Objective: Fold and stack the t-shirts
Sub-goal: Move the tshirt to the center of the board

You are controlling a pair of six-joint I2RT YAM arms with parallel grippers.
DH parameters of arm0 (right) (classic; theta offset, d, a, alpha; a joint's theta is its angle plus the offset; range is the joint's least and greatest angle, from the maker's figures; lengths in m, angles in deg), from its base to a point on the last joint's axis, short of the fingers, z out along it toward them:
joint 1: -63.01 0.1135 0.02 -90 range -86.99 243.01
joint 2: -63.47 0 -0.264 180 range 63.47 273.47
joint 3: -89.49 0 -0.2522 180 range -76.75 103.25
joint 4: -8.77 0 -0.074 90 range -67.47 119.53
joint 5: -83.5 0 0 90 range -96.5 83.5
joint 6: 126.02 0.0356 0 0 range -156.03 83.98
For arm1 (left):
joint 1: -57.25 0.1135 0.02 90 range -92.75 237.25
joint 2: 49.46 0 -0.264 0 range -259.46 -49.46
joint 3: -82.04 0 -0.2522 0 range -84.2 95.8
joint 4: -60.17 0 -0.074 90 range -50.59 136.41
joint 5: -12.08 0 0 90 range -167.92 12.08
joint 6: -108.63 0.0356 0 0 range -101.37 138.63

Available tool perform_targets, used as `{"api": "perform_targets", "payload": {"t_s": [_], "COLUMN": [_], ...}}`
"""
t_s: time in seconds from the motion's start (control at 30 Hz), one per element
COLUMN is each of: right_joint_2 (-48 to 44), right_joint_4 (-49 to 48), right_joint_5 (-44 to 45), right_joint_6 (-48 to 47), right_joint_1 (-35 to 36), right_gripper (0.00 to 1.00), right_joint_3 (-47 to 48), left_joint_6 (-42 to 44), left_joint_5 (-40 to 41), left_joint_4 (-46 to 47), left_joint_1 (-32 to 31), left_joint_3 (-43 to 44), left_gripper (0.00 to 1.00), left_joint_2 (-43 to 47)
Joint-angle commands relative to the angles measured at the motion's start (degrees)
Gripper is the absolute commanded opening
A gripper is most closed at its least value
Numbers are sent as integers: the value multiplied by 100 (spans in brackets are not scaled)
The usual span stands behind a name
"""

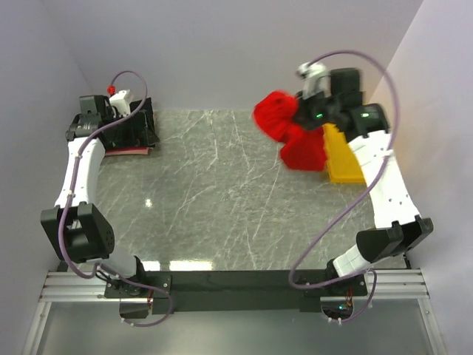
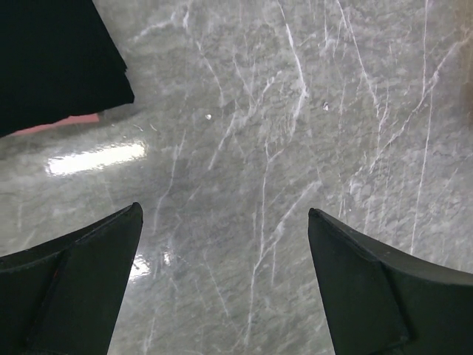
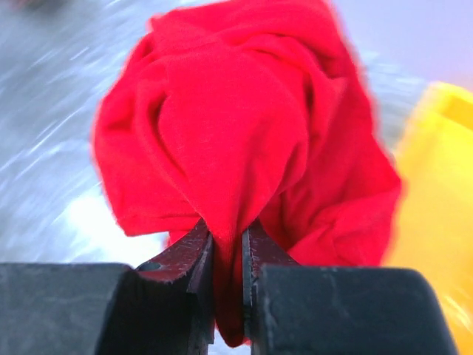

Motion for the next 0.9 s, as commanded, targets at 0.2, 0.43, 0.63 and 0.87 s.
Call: {"api": "perform_targets", "payload": {"t_s": [0.2, 0.43, 0.63, 0.87], "right_joint_2": [291, 836, 425, 511], "right_joint_4": [-967, -1751, -1224, -302], "right_joint_5": [-10, -256, -712, -1248], "right_joint_6": [-170, -346, -144, -461], "right_joint_1": [1824, 2888, 2460, 1079], "right_gripper": [0, 36, 77, 65], "right_joint_3": [-1542, -2863, -2951, -3424], "left_joint_6": [564, 1267, 2068, 2236], "left_joint_5": [-380, -486, -1251, -1040], "left_joint_4": [34, 121, 499, 1457], "left_joint_1": [118, 109, -56, -1779], "left_joint_3": [-373, -1295, -2420, -3124], "left_gripper": [99, 100, 99, 95], "left_joint_2": [811, 1153, 1786, 1499]}}
